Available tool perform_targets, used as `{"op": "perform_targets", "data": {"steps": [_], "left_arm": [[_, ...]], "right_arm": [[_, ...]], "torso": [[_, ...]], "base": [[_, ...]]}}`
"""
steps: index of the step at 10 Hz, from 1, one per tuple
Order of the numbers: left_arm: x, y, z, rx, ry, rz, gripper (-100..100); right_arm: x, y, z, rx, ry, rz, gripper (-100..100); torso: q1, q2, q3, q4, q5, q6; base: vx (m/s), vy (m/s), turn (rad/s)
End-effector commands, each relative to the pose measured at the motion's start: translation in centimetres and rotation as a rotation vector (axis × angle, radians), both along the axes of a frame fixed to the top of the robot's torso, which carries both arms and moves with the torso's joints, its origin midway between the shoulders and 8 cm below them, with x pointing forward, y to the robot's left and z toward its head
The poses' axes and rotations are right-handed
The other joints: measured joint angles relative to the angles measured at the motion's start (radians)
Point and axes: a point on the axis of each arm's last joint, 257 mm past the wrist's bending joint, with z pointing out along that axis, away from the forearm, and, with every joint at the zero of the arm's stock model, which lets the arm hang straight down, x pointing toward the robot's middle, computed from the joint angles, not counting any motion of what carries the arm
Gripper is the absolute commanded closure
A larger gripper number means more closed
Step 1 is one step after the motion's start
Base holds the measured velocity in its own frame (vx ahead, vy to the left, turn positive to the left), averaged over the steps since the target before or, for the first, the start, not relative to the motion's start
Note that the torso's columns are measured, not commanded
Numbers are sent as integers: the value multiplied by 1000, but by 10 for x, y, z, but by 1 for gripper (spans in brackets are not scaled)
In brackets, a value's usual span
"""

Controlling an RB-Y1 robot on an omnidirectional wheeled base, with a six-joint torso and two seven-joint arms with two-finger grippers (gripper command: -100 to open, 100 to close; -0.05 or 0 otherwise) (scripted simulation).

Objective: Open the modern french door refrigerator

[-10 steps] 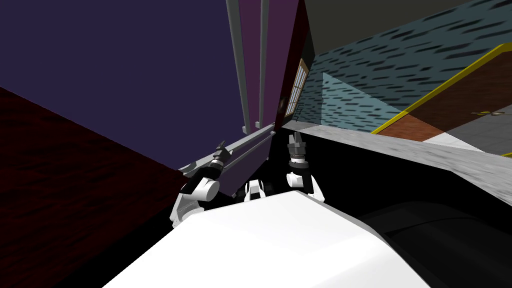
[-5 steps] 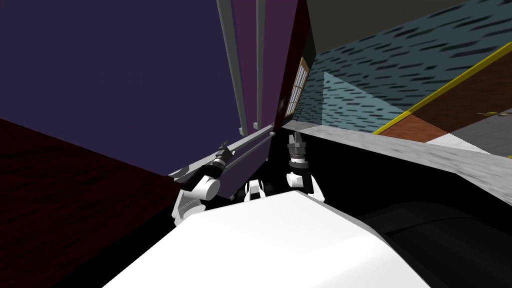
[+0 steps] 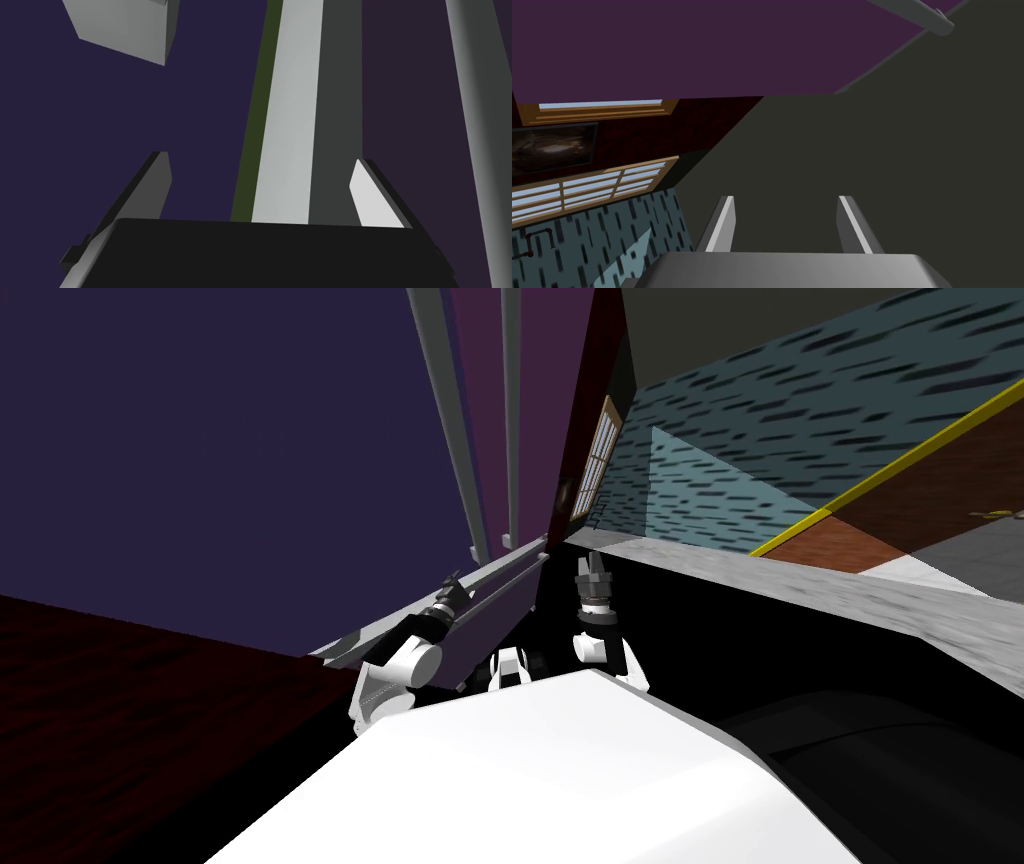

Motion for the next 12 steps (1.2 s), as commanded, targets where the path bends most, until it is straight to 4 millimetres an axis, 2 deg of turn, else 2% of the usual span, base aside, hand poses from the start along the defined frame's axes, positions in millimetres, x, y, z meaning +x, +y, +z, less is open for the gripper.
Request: {"op": "perform_targets", "data": {"steps": [1, 4, 5, 8, 10, 11, 12], "left_arm": [[-5, -15, 15, -56, 16, -23, -100], [-14, -29, 50, -149, -13, -39, -100], [-14, -29, 50, -149, -13, -39, -100], [-22, -33, 85, -232, -61, -39, -100], [-20, -29, 80, -218, -49, -36, -100], [-20, -29, 80, -218, -49, -35, 100], [-24, -48, 84, -224, -52, -91, 100]], "right_arm": [[0, 0, 0, 0, 0, 0, 0], [0, 0, 0, 0, 0, 0, 0], [0, 0, 0, 0, 0, 0, 0], [0, 0, 0, 0, 0, 0, 0], [0, 0, 0, 0, 0, 0, 0], [0, 0, 0, 0, 0, 0, 0], [0, 0, 0, 0, 0, 0, 0]], "torso": [[0, 2, 2, 1, 0, -1], [3, 10, 7, 3, 1, -3], [-1, 10, 6, 6, -1, 1], [-3, 12, 7, 6, -2, -1], [1, 12, 8, 4, 0, -2], [2, 12, 8, 4, 0, -2], [1, 12, 9, 1, 1, -2]], "base": [[85, -64, 18], [52, -55, 26], [18, -16, -6], [9, -13, 12], [2, -4, 5], [0, 0, 0], [-100, 95, -76]]}}
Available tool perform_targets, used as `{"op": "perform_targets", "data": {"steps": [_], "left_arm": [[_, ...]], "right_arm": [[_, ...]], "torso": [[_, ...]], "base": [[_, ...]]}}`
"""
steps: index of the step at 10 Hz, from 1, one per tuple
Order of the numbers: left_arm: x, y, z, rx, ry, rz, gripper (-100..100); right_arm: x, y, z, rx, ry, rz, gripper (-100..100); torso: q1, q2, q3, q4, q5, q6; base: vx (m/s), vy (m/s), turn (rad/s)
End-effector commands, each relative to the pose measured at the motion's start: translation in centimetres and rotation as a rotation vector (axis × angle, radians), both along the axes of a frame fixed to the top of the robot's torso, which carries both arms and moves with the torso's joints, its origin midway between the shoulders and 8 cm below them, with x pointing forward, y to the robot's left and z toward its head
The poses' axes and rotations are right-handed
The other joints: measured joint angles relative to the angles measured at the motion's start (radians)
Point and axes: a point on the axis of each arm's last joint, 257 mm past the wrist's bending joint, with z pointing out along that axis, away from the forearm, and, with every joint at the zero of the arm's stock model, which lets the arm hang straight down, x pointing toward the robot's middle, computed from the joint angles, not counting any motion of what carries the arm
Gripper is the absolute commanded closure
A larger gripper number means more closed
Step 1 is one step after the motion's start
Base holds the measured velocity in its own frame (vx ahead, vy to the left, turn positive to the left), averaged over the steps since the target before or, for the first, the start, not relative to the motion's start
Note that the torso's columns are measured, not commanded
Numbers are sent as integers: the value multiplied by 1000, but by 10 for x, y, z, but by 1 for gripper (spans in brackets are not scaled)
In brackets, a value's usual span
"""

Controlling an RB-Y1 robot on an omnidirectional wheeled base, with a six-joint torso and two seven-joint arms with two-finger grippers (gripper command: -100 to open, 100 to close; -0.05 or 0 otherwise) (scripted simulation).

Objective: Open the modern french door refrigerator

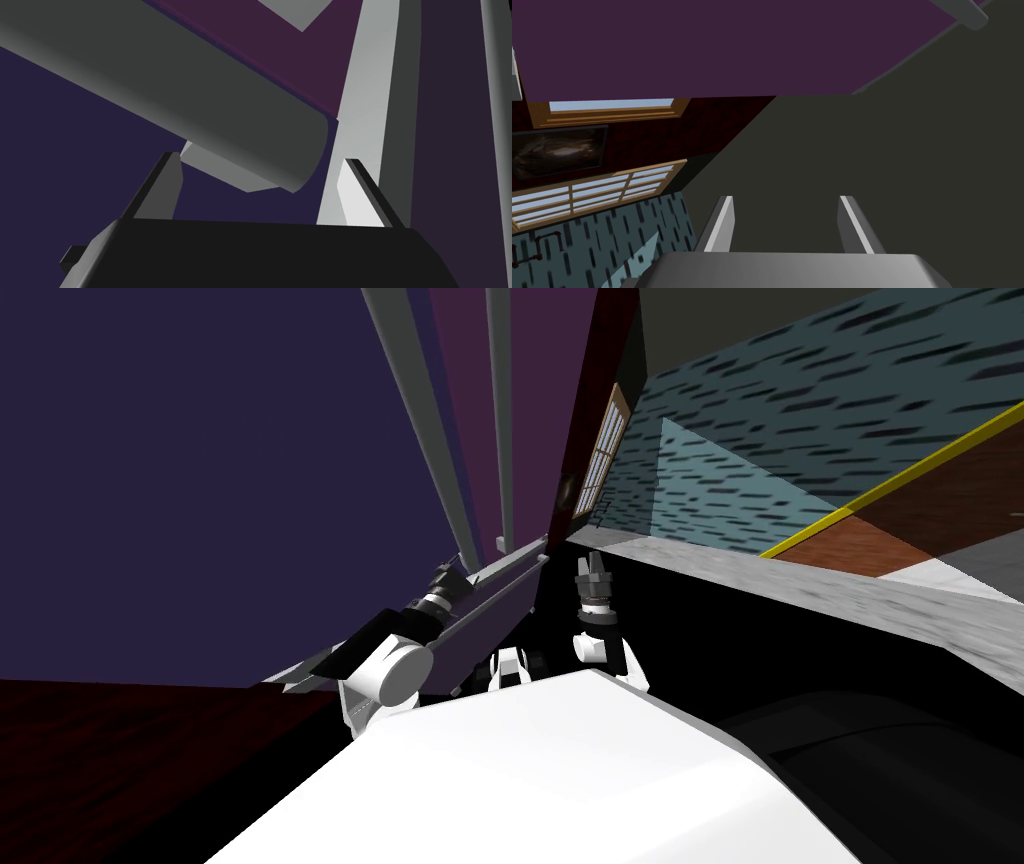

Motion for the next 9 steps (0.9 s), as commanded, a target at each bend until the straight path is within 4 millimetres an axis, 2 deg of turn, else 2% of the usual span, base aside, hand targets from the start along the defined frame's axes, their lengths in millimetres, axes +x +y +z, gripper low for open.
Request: {"op": "perform_targets", "data": {"steps": [1, 2, 3, 8, 9], "left_arm": [[-6, -30, 0, -3, 3, -88, 100], [-6, -30, 0, -3, 3, -88, 100], [-11, -49, 1, -3, 6, -146, 100], [-29, -95, 0, 2, 13, -292, 100], [-26, -89, 3, -3, -1, -270, 100]], "right_arm": [[0, 0, 0, 0, 0, 0, 0], [0, 0, 0, 0, 0, 0, 0], [0, 0, 0, 0, 0, 0, 0], [0, 0, 0, 0, 0, 0, 0], [0, 0, 0, 0, 0, 0, 0]], "torso": [[0, 3, 2, -2, 0, 3], [-2, 4, 3, -2, 0, 3], [-1, 0, 0, -1, 0, -2], [-1, -7, -5, -2, -1, 0], [-3, -6, -4, -2, -1, 0]], "base": [[-186, 139, -173], [-151, 93, -102], [-198, 123, -120], [-171, 117, -107], [-83, 48, -35]]}}
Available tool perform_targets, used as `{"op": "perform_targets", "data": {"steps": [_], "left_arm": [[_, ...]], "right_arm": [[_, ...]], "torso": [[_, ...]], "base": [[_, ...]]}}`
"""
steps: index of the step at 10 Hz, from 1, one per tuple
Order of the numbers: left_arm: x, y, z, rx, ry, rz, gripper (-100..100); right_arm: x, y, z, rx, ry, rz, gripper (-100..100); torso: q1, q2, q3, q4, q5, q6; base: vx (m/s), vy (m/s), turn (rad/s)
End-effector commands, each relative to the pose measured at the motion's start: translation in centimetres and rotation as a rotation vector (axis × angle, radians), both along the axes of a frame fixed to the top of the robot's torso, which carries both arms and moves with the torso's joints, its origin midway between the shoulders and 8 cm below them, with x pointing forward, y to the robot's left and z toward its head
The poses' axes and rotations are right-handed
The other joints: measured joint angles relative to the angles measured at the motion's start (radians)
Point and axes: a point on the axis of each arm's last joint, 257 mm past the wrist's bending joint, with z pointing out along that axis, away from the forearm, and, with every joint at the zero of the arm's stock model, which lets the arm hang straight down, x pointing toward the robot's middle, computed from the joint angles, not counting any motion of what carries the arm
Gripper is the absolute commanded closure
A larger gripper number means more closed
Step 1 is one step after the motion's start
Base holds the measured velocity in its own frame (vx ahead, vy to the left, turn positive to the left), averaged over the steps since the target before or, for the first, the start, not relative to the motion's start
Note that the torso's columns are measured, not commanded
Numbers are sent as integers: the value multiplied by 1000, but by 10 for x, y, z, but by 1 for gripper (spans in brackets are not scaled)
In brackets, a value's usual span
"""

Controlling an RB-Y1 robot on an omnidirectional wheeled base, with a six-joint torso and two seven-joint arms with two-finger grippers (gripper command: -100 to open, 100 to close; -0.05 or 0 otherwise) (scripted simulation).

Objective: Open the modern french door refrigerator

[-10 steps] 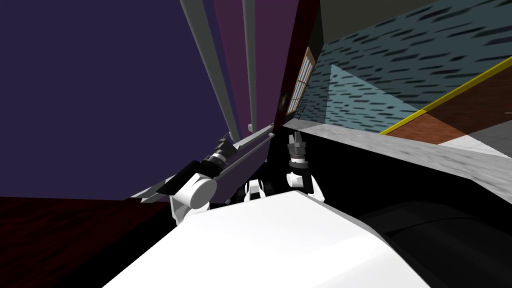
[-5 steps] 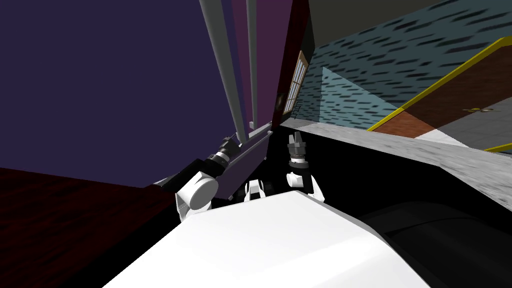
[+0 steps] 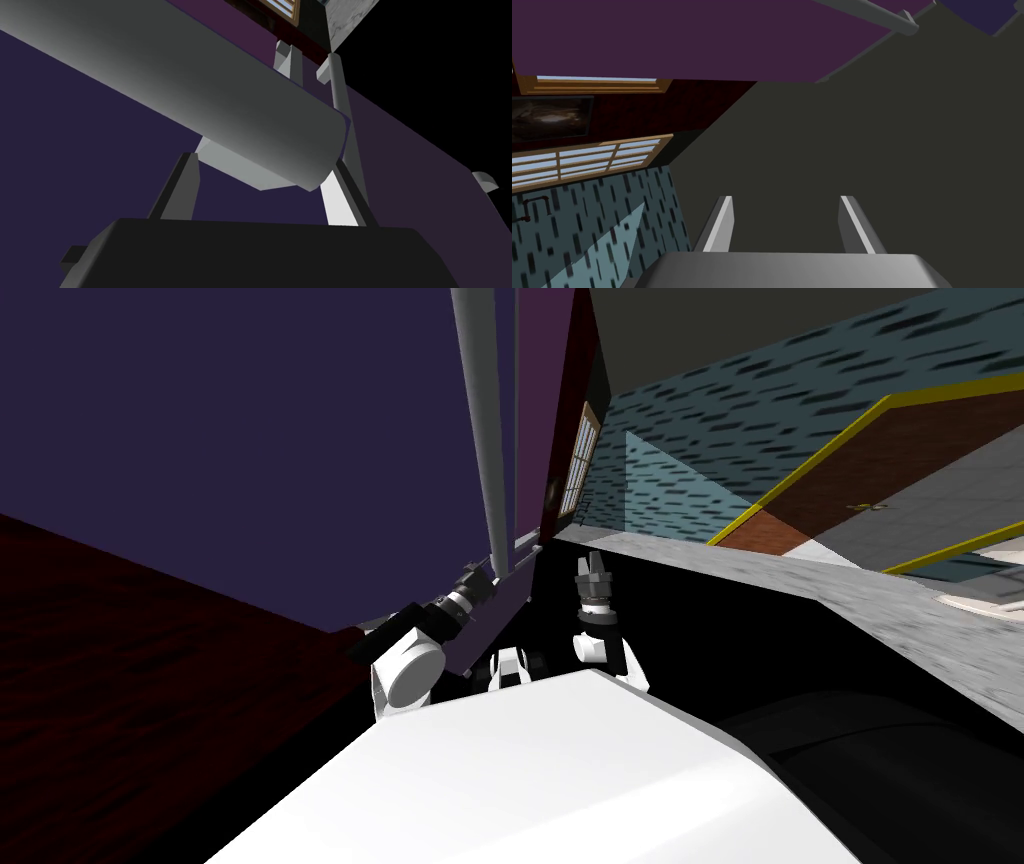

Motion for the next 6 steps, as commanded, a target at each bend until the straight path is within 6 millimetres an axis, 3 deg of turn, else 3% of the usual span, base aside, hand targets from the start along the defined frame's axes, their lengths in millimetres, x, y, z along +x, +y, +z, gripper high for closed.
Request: {"op": "perform_targets", "data": {"steps": [1, 6], "left_arm": [[-7, -17, -2, 1, 7, -62, 100], [-24, -53, -5, 3, 20, -200, 100]], "right_arm": [[0, 0, 0, 0, 0, 0, 0], [0, 0, 0, 0, 0, 0, 0]], "torso": [[0, -3, -2, 1, 0, -3], [4, 5, 4, 2, 1, -2]], "base": [[-76, 124, -126], [-151, 156, -153]]}}
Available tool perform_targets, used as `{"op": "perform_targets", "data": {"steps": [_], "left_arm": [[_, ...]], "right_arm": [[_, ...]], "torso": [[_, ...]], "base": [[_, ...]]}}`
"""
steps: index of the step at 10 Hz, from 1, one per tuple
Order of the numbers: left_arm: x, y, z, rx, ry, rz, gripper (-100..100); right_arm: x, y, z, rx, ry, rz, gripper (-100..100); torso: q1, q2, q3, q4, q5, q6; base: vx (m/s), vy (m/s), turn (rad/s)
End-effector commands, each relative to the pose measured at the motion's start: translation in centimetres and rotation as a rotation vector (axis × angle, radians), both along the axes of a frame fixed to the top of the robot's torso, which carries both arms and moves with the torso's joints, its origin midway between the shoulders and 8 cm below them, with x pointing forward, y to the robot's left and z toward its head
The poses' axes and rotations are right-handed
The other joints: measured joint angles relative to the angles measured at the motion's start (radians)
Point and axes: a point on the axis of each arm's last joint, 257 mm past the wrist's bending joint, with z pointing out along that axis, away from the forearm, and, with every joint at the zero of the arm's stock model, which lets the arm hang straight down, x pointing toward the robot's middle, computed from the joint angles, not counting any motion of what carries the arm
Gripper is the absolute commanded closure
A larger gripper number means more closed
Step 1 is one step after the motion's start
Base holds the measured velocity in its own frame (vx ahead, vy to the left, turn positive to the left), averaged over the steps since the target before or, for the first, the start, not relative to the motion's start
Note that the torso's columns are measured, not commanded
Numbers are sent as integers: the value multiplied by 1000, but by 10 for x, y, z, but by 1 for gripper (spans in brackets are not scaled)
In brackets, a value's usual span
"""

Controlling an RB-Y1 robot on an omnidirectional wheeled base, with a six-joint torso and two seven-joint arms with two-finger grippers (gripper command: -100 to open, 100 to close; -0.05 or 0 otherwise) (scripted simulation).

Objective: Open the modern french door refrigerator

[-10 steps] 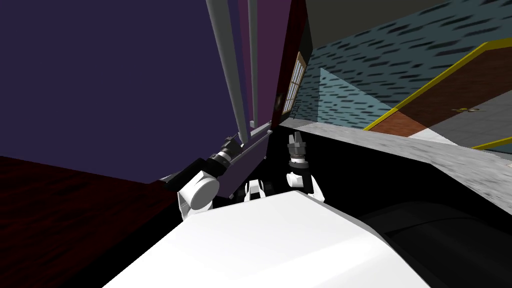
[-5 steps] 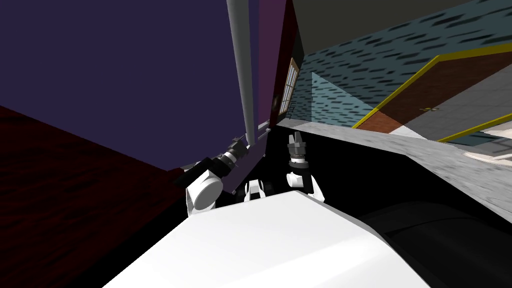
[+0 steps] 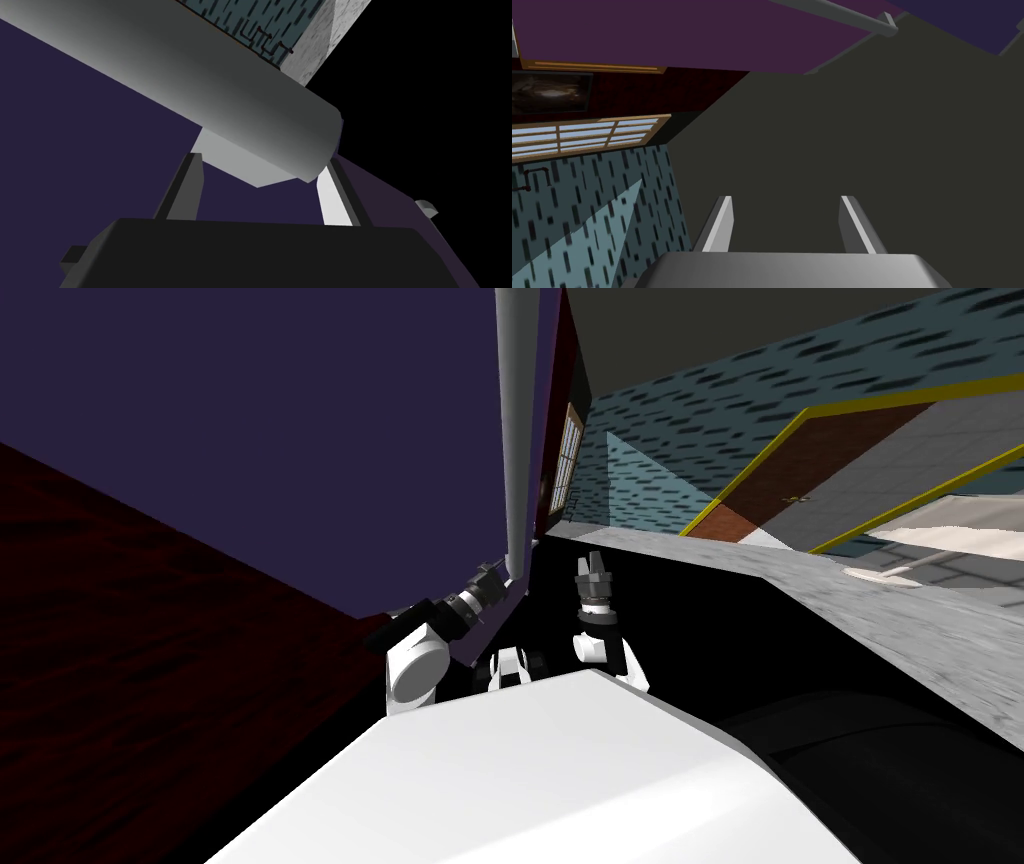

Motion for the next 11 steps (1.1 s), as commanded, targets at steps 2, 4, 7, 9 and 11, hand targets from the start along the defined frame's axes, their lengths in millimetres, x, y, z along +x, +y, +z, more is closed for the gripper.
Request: {"op": "perform_targets", "data": {"steps": [2, 4, 7, 9, 11], "left_arm": [[-14, -24, -8, 12, 21, -100, 100], [-15, -25, -5, 7, 15, -105, 100], [-40, -50, -7, 12, 20, -232, 100], [-52, -61, -7, 12, 19, -292, 100], [-65, -70, -6, 12, 18, -351, 100]], "right_arm": [[0, 0, 0, 0, 0, 0, 0], [0, 0, 0, 0, 0, 0, 0], [0, 0, 0, 0, 0, 0, 0], [0, 0, 0, 0, 0, 0, 0], [0, 0, 0, 0, 0, 0, 0]], "torso": [[-4, -3, -3, 1, -2, 2], [-4, -2, -2, 1, -2, 3], [2, 2, 0, 3, 0, 2], [4, 8, 3, 7, 2, -1], [2, 8, 3, 9, 2, 0]], "base": [[-146, 126, -130], [-90, 122, -87], [-98, 179, -144], [-130, 160, -95], [-99, 143, -122]]}}
